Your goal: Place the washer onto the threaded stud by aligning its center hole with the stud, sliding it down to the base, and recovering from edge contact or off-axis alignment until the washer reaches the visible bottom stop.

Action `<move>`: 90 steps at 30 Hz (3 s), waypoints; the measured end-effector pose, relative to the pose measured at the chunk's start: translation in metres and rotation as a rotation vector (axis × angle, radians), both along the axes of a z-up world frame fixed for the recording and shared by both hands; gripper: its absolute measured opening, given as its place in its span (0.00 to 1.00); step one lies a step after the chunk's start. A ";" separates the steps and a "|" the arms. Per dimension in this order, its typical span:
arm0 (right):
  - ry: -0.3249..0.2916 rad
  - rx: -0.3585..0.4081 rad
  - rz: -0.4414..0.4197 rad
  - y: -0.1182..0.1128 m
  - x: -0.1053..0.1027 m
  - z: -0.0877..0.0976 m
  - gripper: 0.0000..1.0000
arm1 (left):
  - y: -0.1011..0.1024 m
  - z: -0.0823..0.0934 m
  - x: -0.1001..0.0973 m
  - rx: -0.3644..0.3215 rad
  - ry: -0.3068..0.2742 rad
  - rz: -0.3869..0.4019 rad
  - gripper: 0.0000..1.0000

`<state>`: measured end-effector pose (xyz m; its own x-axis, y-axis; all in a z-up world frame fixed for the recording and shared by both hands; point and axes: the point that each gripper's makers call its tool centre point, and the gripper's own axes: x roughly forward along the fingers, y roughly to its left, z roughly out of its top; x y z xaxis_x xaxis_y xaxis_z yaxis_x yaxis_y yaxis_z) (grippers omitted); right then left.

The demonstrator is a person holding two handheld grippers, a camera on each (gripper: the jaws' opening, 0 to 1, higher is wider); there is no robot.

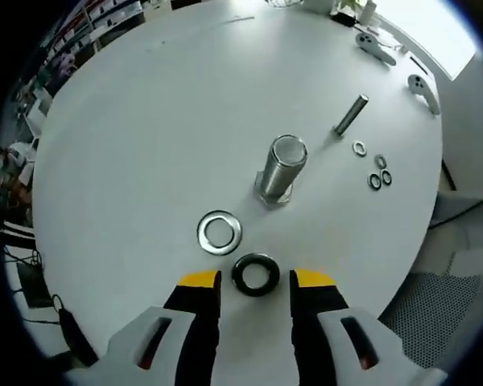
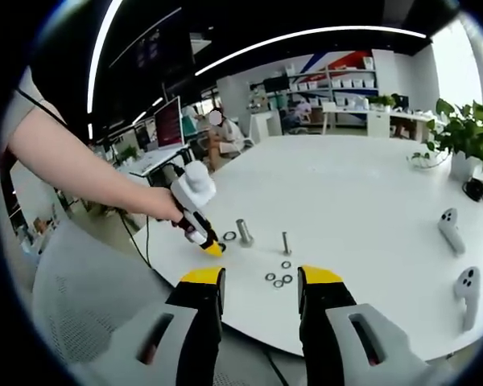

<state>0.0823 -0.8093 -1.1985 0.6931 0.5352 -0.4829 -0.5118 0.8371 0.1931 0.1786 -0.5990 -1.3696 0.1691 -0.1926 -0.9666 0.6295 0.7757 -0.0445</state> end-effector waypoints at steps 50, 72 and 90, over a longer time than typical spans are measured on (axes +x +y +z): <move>-0.002 0.012 -0.028 -0.004 0.002 0.001 0.37 | -0.004 -0.002 -0.006 0.124 0.060 -0.202 0.19; 0.000 0.008 -0.021 -0.003 0.002 0.001 0.37 | -0.009 0.044 0.007 0.086 -0.019 -0.302 0.19; 0.000 0.006 -0.017 -0.003 0.001 0.000 0.37 | -0.041 0.080 0.032 0.007 -0.094 -0.333 0.19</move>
